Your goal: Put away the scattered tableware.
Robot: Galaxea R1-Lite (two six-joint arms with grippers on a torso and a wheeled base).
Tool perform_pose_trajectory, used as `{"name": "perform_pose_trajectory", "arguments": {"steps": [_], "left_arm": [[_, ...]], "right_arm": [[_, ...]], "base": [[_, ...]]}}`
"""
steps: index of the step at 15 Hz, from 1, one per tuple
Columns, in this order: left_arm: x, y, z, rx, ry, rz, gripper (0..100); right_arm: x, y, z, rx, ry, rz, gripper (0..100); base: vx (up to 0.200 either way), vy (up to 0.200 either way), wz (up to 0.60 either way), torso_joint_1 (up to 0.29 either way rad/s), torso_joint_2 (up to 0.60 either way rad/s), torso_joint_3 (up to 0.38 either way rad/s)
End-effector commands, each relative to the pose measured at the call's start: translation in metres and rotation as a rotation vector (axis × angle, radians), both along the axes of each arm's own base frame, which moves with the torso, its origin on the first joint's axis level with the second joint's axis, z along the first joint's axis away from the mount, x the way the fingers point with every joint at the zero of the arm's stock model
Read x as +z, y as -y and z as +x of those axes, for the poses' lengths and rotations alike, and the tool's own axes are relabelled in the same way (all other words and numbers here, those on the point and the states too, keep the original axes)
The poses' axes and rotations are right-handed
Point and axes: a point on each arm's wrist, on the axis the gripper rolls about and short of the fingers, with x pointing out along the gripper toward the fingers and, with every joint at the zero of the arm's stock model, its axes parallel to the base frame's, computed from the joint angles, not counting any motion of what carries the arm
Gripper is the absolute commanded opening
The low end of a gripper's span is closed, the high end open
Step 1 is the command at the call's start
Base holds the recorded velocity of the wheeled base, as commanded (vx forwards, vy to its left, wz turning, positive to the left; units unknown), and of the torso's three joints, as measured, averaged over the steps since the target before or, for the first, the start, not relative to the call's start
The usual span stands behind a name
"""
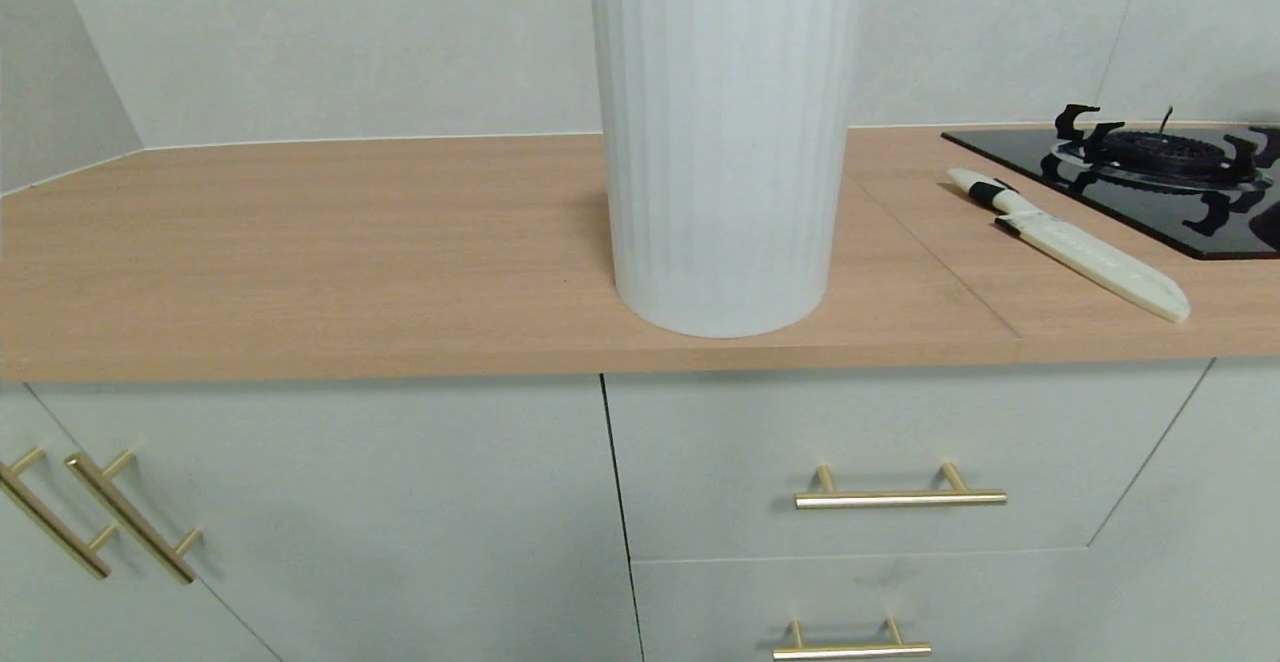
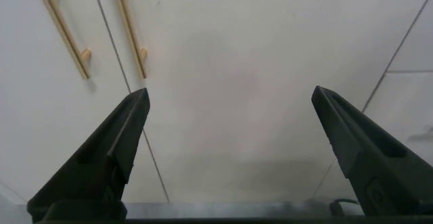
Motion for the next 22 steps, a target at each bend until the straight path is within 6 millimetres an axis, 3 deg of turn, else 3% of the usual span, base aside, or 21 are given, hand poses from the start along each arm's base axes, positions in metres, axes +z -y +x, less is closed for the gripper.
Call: {"name": "perform_pose_trajectory", "arguments": {"steps": [1,14,22], "left_arm": [[-0.0001,0.0,0.0,0.0,0.0,0.0,100],[-0.0001,0.0,0.0,0.0,0.0,0.0,100],[-0.0001,0.0,0.0,0.0,0.0,0.0,100]], "right_arm": [[0.0,0.0,0.0001,0.001,-0.001,0.0,100],[0.0,0.0,0.0001,-0.001,-0.001,0.0,100],[0.0,0.0,0.0001,-0.001,-0.001,0.0,100]], "base": [[0.0,0.0,0.0,0.0,0.0,0.0],[0.0,0.0,0.0,0.0,0.0,0.0],[0.0,0.0,0.0,0.113,-0.38,-0.276]]}}
